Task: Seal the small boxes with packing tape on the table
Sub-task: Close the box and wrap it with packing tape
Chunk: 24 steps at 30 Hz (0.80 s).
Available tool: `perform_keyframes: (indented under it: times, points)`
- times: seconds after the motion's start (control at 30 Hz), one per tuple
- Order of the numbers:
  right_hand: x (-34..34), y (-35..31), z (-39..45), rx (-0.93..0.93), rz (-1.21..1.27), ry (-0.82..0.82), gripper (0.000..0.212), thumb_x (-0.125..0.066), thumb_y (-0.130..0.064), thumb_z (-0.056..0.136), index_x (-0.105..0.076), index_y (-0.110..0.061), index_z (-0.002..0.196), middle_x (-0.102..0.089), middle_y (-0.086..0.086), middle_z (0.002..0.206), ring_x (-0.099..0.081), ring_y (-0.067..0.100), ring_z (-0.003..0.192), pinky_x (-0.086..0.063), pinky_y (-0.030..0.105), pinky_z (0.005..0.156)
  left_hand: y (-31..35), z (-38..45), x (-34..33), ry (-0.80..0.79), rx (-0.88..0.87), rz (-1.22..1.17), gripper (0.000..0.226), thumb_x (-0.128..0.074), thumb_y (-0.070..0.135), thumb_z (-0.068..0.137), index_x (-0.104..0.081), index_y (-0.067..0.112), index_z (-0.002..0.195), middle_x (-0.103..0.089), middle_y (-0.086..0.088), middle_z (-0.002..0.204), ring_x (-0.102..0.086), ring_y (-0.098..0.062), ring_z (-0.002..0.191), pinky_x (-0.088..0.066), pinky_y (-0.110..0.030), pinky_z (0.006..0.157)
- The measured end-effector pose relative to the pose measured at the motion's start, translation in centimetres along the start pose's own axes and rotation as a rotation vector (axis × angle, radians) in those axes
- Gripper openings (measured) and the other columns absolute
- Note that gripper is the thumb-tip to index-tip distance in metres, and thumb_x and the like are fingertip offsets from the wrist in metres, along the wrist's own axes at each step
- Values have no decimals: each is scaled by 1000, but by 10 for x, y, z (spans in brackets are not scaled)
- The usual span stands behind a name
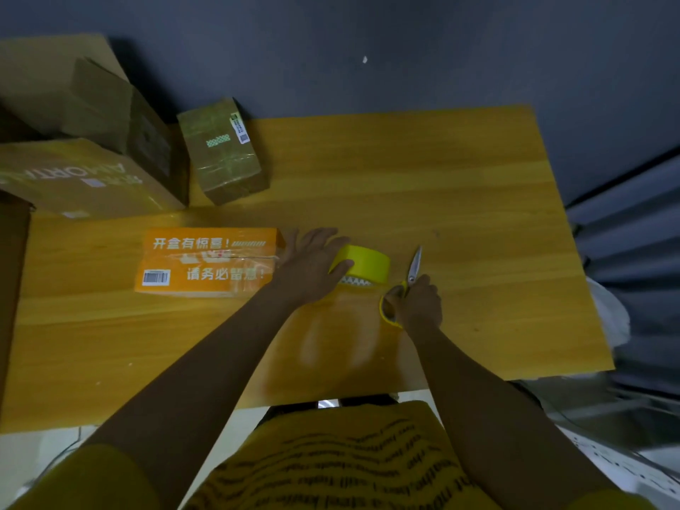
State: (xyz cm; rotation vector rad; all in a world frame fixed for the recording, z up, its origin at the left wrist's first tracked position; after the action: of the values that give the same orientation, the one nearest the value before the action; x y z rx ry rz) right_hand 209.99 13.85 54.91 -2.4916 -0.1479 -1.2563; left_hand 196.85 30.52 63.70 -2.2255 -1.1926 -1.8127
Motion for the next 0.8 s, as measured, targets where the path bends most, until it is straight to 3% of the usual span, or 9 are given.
perform_keyframes:
  times: [0.1,0.27,0.33,0.37,0.43,0.57,0.63,0.7,0.8]
  points:
    - [0,9,-2,-49,-69,-9,39,-50,-28,99,-38,-5,128,-46,17,127,-54,36,113,-47,43,86,-7,-4,2,5,22,-18,54,-37,48,99,-31,25,148,-22,-1,157,-12,-19,145,5,-48,116]
    - [20,7,1,-28,17,13,50,-55,-33,96,-40,4,126,-51,21,122,-54,39,111,-45,45,90,-19,-5,0,-14,32,-32,64,-46,52,94,-29,24,149,-22,-3,157,-12,-22,145,1,-52,117]
    - [37,-1,7,-37,135,33,45,-60,-36,92,-52,4,113,-58,19,106,-60,36,96,-48,39,76,-22,-2,2,-13,56,-26,67,-48,54,92,-30,24,149,-22,-3,157,-12,-22,145,2,-51,116]
    - [45,-9,9,-36,207,25,42,-61,-38,92,-59,2,101,-61,17,90,-61,33,81,-46,35,67,-24,-1,3,-16,80,-9,69,-48,56,91,-30,23,149,-22,-3,157,-12,-22,145,2,-50,116]
    - [66,-32,9,-19,346,6,46,-60,-43,92,-62,-2,70,-53,10,63,-53,27,62,-38,30,61,-27,-4,5,-8,154,44,80,-46,67,85,-29,21,149,-25,-4,155,-14,-23,144,1,-51,115]
    - [99,-92,-1,29,554,-101,37,-75,-41,81,-70,-11,61,-63,14,70,-59,25,69,-43,36,64,-29,-12,15,69,289,104,124,-19,95,51,-23,20,149,-26,-7,149,-17,-27,141,2,-54,114]
    - [111,-128,-11,183,425,-155,40,-77,-41,80,-69,-16,49,-61,10,62,-56,22,64,-39,33,58,-39,-15,24,69,313,42,116,-35,93,60,-19,22,150,-20,-6,151,-9,-26,143,8,-53,114]
    - [120,-161,-22,370,78,-112,45,-68,-44,87,-71,-10,58,-53,11,57,-48,20,59,-30,29,52,-55,-21,34,78,334,5,103,-52,80,71,-18,23,150,-14,-6,154,-2,-25,145,12,-52,115]
    - [125,-204,-43,559,-343,-28,44,-55,-36,97,-51,-5,66,-56,14,70,-50,27,67,-32,29,51,-79,-31,38,79,439,-45,98,-52,74,78,-15,20,151,-7,-7,157,6,-24,146,12,-53,115]
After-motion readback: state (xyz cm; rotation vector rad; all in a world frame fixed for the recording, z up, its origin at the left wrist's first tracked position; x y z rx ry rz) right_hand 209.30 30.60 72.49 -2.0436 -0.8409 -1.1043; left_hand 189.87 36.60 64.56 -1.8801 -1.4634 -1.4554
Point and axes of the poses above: each hand's wrist, its own z-axis towards the middle knuckle, its own x-axis out of the back of the hand, y = z × x, the point moved 8 cm from there along z, towards the middle knuckle
